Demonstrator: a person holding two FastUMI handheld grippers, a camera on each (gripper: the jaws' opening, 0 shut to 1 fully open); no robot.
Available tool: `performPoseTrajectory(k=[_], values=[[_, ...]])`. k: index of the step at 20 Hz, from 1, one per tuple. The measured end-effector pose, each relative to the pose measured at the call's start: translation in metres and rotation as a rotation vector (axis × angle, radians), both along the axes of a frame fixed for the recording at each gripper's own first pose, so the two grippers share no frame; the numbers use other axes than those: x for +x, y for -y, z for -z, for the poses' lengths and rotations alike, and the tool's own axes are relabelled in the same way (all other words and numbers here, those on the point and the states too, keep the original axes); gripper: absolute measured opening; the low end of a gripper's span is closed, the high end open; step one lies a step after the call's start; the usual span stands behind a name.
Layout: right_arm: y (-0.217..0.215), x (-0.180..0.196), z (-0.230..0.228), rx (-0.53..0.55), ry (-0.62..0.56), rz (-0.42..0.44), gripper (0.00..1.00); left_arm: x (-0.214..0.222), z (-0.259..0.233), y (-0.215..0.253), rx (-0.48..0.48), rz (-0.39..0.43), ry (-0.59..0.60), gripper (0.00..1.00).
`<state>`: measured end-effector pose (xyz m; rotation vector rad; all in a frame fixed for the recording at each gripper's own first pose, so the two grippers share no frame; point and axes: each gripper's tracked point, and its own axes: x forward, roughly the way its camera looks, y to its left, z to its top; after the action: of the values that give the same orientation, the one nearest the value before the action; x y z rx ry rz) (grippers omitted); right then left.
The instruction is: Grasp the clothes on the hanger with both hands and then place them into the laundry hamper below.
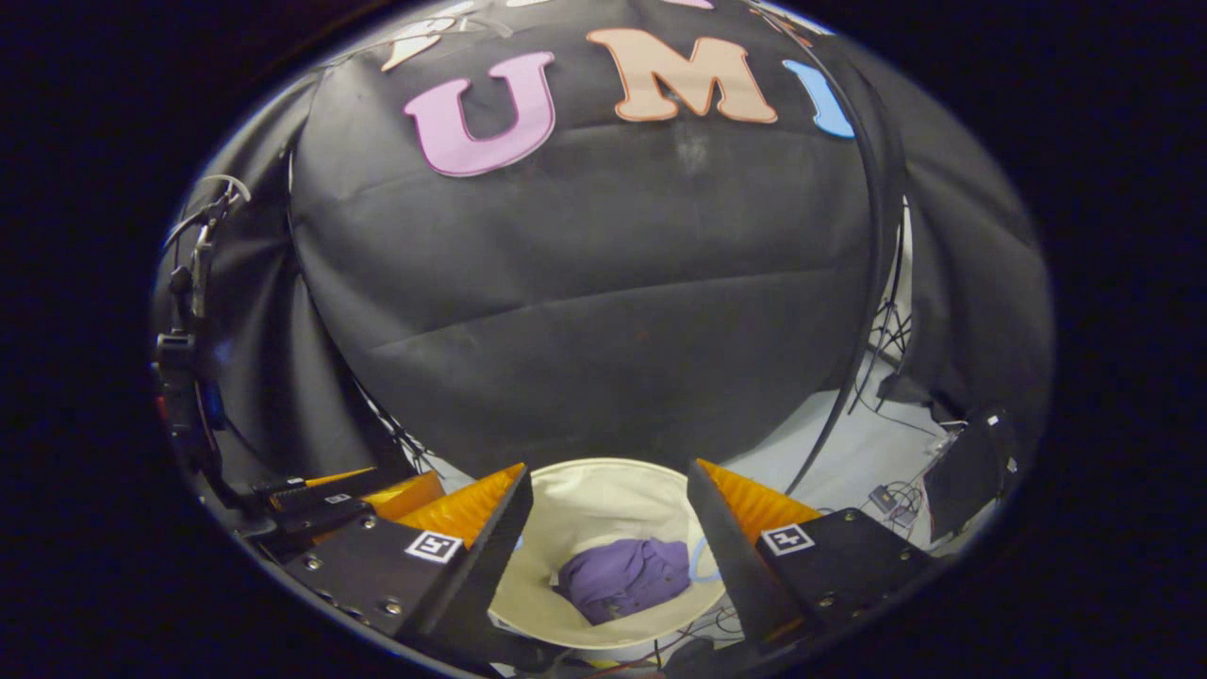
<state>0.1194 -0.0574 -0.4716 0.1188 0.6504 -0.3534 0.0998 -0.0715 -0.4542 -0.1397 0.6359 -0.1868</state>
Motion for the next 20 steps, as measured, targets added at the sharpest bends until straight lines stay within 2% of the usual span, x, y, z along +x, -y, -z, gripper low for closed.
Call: performPoseTrajectory(k=[7, 11, 20], values=[[-0.011, 0.012, -0.076, -0.048, 0.114, -0.023, 0.99, 0.009, -0.074, -0.010, 0.023, -0.014, 0.142, 0.97], [-0.019, 0.014, -0.112, -0.067, 0.172, -0.042, 0.99, 0.002, -0.107, -0.010, -0.004, 0.002, 0.151, 0.96], [-0.023, 0.022, -0.218, -0.132, 0.305, -0.079, 0.99, 0.004, -0.216, -0.021, 0.021, 0.003, 0.341, 0.96]])
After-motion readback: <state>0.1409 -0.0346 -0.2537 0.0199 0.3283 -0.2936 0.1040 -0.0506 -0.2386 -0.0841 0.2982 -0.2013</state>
